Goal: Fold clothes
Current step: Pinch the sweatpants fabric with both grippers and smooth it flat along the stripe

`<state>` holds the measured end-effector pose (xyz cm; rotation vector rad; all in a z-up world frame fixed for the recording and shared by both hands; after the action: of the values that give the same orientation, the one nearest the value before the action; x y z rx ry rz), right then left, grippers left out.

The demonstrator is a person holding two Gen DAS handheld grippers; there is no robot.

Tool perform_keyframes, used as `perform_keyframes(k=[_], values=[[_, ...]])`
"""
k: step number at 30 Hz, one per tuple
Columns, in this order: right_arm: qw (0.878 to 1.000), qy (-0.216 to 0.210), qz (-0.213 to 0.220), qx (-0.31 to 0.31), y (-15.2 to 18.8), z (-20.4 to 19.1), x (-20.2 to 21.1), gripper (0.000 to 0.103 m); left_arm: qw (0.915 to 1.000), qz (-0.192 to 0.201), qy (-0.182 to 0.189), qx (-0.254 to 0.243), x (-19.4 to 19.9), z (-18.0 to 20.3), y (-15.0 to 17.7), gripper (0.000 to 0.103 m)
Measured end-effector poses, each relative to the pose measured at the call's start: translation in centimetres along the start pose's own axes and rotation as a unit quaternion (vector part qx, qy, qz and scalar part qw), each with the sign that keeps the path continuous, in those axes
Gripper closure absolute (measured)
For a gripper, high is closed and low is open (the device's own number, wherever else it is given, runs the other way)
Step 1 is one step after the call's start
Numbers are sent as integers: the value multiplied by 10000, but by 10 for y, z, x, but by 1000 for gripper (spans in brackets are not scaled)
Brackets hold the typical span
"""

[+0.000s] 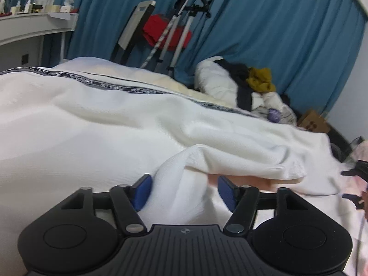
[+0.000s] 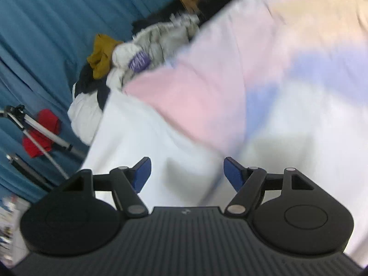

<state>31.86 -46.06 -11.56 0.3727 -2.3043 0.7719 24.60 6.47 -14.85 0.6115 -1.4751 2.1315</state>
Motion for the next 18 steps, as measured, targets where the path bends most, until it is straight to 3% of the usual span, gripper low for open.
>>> perform_keyframes(k=[3, 5, 6, 7, 9, 15, 18], values=[[9997, -60, -237, 50, 8, -1, -17, 31, 9999, 10, -97, 73, -3, -2, -1, 70], [9993, 171, -108, 313, 5, -10, -27, 41, 10000, 37, -15, 68, -2, -4, -3, 83], [9987, 305, -5, 396, 2, -15, -29, 52, 10000, 51, 29, 61, -2, -4, -4, 91], [9978, 440, 98, 479, -2, -21, -31, 76, 9999, 64, 73, 55, -1, -5, -5, 96], [9972, 442, 255, 550, -12, -31, -27, 92, 9998, 47, 156, -76, 1, -3, -5, 98], [9892, 186, 1111, 939, -64, -71, 11, 94, 9979, -22, 401, -512, 7, 3, -6, 98], [9827, 255, 1446, 1130, -85, -71, 28, 94, 9960, -56, 523, -729, 11, 6, -7, 98]])
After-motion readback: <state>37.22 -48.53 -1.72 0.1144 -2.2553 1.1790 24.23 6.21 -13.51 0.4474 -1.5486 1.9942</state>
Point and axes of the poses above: each gripper's, at about its wrist camera, not at the fingertips, and x roughly against the way its jaws point, z to its right, y to its underside, the point moved 2 cm from there along -x, roughly the way its jaws point, and after that the axes turned 5 degrees about -z, right-handed, at the moved point
